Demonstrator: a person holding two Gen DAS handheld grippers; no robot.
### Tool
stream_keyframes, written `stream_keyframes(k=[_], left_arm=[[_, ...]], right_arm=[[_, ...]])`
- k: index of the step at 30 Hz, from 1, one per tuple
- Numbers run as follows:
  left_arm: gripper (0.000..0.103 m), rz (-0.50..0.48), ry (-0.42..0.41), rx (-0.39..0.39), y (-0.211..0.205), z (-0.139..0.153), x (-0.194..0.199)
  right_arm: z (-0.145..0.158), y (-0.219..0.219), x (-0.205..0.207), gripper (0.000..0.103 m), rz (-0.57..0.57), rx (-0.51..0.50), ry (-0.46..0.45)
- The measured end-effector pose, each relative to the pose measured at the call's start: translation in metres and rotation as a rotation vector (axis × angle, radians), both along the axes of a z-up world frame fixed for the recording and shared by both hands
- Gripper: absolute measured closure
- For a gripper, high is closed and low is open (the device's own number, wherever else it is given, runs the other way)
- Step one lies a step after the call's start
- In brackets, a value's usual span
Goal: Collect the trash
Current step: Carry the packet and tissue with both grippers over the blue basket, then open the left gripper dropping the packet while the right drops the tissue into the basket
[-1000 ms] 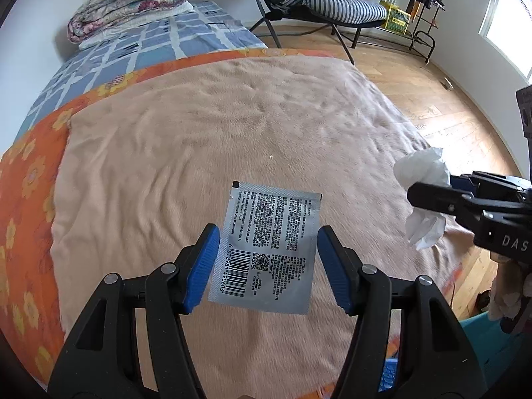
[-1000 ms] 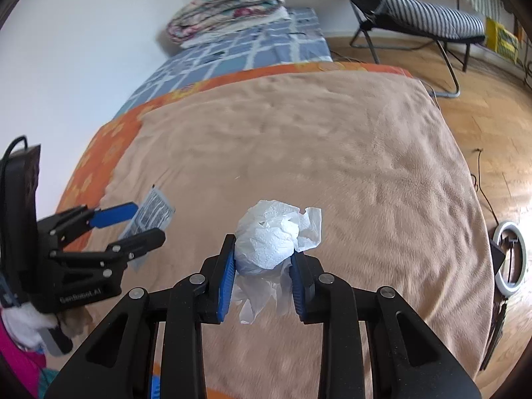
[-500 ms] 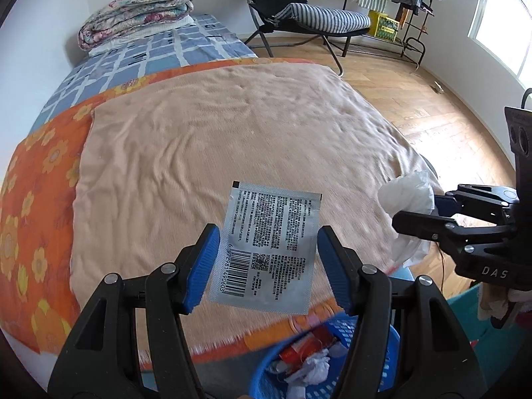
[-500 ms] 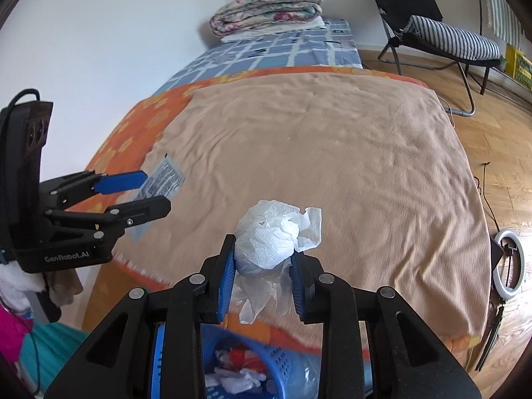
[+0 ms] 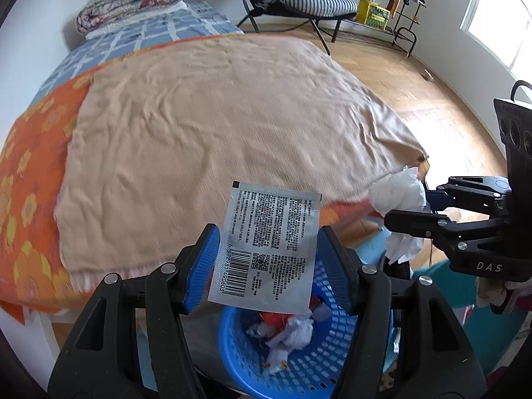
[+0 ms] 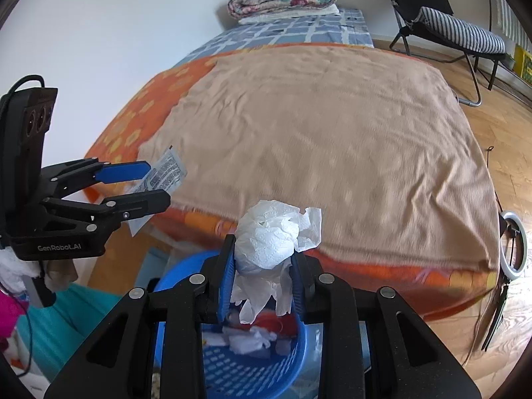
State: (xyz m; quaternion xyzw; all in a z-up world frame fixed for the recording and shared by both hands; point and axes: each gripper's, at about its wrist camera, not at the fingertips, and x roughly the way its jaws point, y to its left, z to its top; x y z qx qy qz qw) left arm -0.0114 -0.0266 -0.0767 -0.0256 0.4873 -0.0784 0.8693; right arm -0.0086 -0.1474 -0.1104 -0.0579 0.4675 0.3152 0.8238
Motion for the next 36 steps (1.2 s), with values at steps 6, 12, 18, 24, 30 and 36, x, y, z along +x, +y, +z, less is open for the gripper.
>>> stream_keyframes(k=[6, 12, 18, 24, 30, 36], left_arm=[[0.040, -0.011, 0.040, -0.015, -0.008, -0.021, -0.024], [0.040, -0.017, 0.081, -0.033, -0.013, -0.039, -0.040], [0.040, -0.030, 0.095, -0.034, -0.017, -0.050, -0.054], [0.040, -0.038, 0.131, -0.053, -0.021, -0.064, -0.065], [0.040, -0.044, 0.142, -0.050, -0.024, -0.068, -0.071], [0.040, -0.036, 0.157, -0.057, -0.020, -0.070, -0.073]], right_arm=[[-0.019, 0.002, -0.026, 0.075, 0.038, -0.040, 0.030], [-0.034, 0.005, -0.046, 0.074, 0.066, -0.071, 0.050], [-0.046, 0.005, -0.056, 0.074, 0.076, -0.090, 0.076], [-0.056, 0.005, -0.062, 0.074, 0.083, -0.109, 0.096], [-0.062, 0.005, -0.067, 0.074, 0.092, -0.129, 0.102], [-0.066, 0.005, -0.066, 0.072, 0.086, -0.137, 0.116]])
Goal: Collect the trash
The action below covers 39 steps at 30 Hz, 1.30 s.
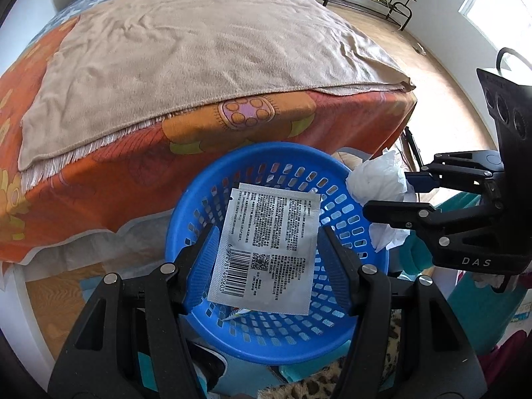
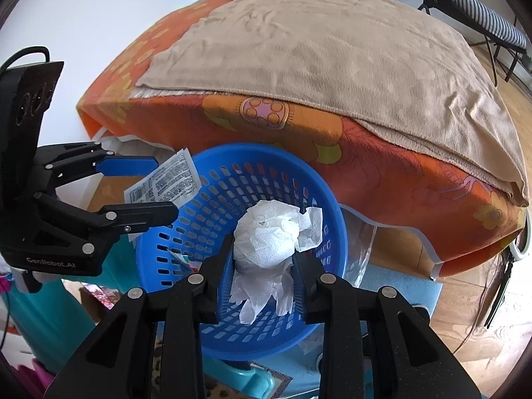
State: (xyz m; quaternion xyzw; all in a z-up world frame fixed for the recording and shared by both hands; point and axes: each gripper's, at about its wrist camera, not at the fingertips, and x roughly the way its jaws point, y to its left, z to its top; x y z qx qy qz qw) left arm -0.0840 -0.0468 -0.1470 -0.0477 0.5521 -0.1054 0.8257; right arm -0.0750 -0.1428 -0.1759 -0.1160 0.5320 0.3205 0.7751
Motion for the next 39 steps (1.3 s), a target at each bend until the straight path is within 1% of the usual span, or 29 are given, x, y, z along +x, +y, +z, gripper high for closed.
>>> stream_keyframes(k=[2, 4, 6, 10, 13, 16, 24, 32, 39], left_arm=[[0.040, -0.002, 0.006, -0.002, 0.000, 0.000, -0.001], [0.040, -0.007, 0.013, 0.001, -0.001, -0.001, -0.001], [0.040, -0.011, 0.020, 0.007, -0.002, -0.003, -0.001], [0.040, -0.007, 0.039, 0.007, 0.000, -0.005, 0.000], [0.040, -0.005, 0.042, -0.008, 0.001, -0.005, -0.001], [0.040, -0.005, 0.040, -0.005, 0.002, -0.005, -0.001], [0.040, 0.005, 0.038, -0.008, 0.004, -0.004, -0.001], [0.040, 0.026, 0.007, -0.007, 0.007, 0.007, 0.003], [0.040, 0.032, -0.064, 0.014, 0.008, 0.033, 0.010]], right_arm=[[-0.001, -0.001, 0.001, 0.069, -0.004, 0.000, 0.009], [-0.003, 0.001, 0.001, 0.064, -0.008, -0.004, 0.016], [-0.004, 0.000, 0.003, 0.057, -0.014, -0.007, 0.023], [-0.005, -0.002, 0.005, 0.056, -0.030, 0.000, 0.040], [-0.006, -0.003, 0.007, 0.056, -0.040, 0.005, 0.052], [-0.007, -0.004, 0.008, 0.056, -0.050, 0.011, 0.063], [-0.007, -0.002, 0.007, 0.056, -0.046, 0.007, 0.063], [-0.002, -0.002, 0.010, 0.056, -0.052, 0.015, 0.055], [0.015, 0.001, 0.014, 0.056, -0.064, 0.025, 0.011]])
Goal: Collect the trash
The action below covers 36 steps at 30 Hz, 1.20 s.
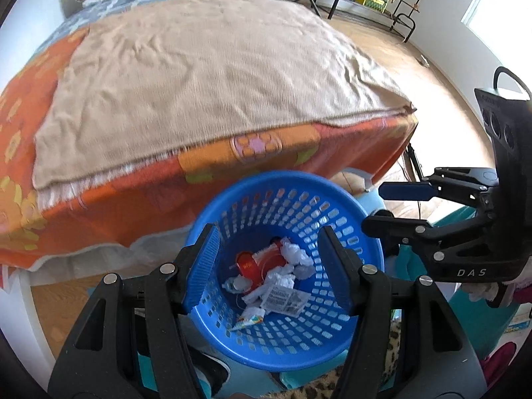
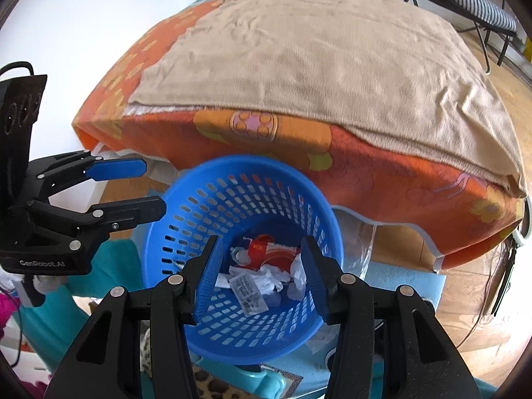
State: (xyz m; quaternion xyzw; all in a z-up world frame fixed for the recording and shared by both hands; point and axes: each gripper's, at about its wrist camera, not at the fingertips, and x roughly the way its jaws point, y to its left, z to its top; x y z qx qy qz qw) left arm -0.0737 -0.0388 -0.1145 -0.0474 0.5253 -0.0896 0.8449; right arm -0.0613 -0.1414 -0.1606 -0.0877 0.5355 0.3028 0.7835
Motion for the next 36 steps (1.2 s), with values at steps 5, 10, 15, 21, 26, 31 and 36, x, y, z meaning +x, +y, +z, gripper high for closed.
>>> stream_keyframes(k=[5, 10, 15, 21, 26, 31, 36], left_arm=[[0.040, 0.008, -0.039, 0.013, 0.005, 0.016, 0.006], [0.040, 0.032, -0.072, 0.010, 0.012, 0.032, 0.017], [0.040, 0.053, -0.113, 0.015, 0.019, 0.050, 0.031], [0.028, 0.104, -0.166, -0.006, 0.032, 0.074, 0.049], [0.027, 0.135, -0.225, -0.007, 0.039, 0.094, 0.064], [0.027, 0.135, -0.256, -0.006, 0.041, 0.105, 0.080], [0.027, 0.156, -0.277, -0.017, 0.047, 0.104, 0.088]], right_arm=[[0.013, 0.002, 0.004, 0.049, -0.015, 0.000, -0.039], [0.028, 0.004, 0.012, 0.045, -0.023, 0.031, -0.052], [0.047, 0.008, 0.023, 0.045, -0.023, 0.047, -0.092], [0.073, 0.009, 0.044, 0.045, -0.041, 0.095, -0.149], [0.090, 0.009, 0.061, 0.044, -0.068, 0.136, -0.200], [0.100, 0.007, 0.079, 0.043, -0.093, 0.159, -0.222], [0.105, 0.005, 0.096, 0.041, -0.115, 0.172, -0.237]])
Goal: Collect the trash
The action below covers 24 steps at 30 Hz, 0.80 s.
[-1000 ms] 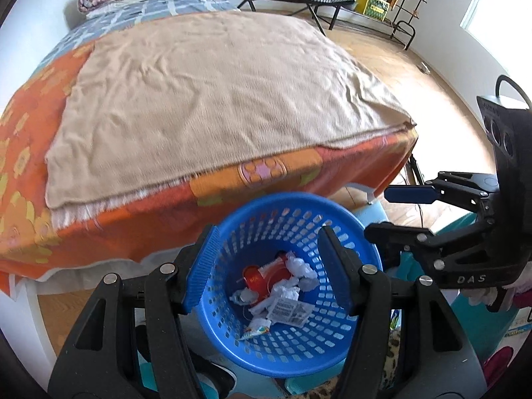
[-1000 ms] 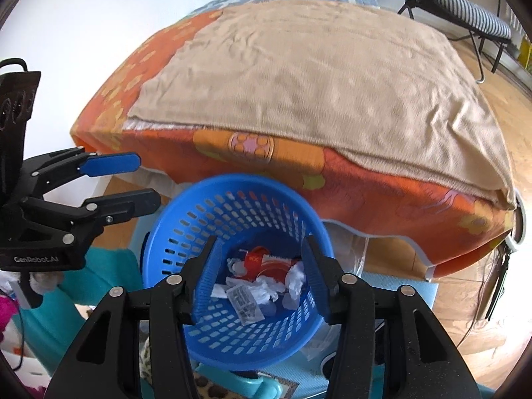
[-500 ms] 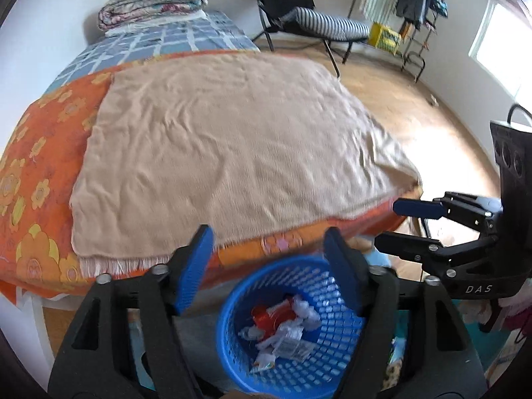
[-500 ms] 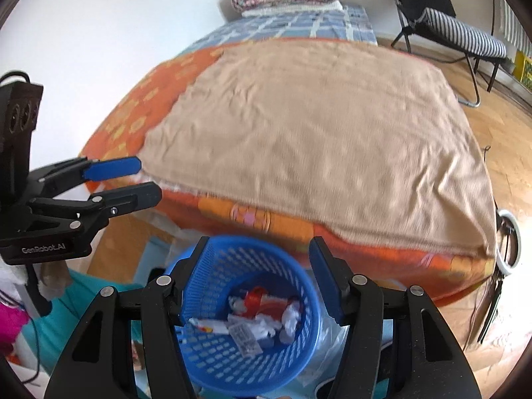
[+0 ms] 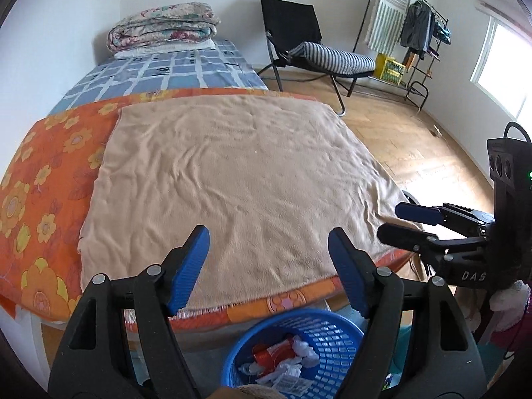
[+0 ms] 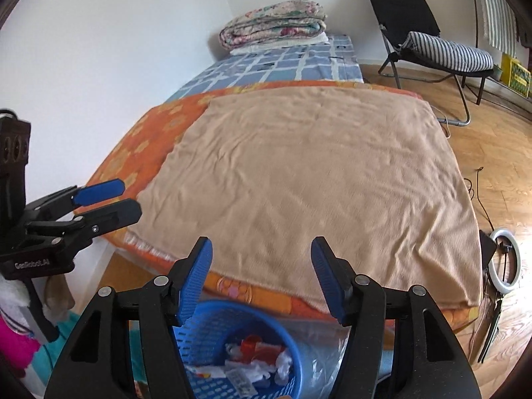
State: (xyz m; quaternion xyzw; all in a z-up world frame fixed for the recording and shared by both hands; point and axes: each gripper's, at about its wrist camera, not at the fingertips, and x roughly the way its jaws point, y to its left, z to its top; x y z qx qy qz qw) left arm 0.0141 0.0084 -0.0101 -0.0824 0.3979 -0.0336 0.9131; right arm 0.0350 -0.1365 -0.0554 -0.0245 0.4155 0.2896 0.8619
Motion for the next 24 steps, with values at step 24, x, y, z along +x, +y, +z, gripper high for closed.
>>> stream_keyframes(k=[24], left_arm=[[0.002, 0.077, -0.027, 0.002, -0.002, 0.007, -0.003]], right_arm=[[0.000, -0.007, 0.009, 0.032, -0.059, 0.032, -0.003]])
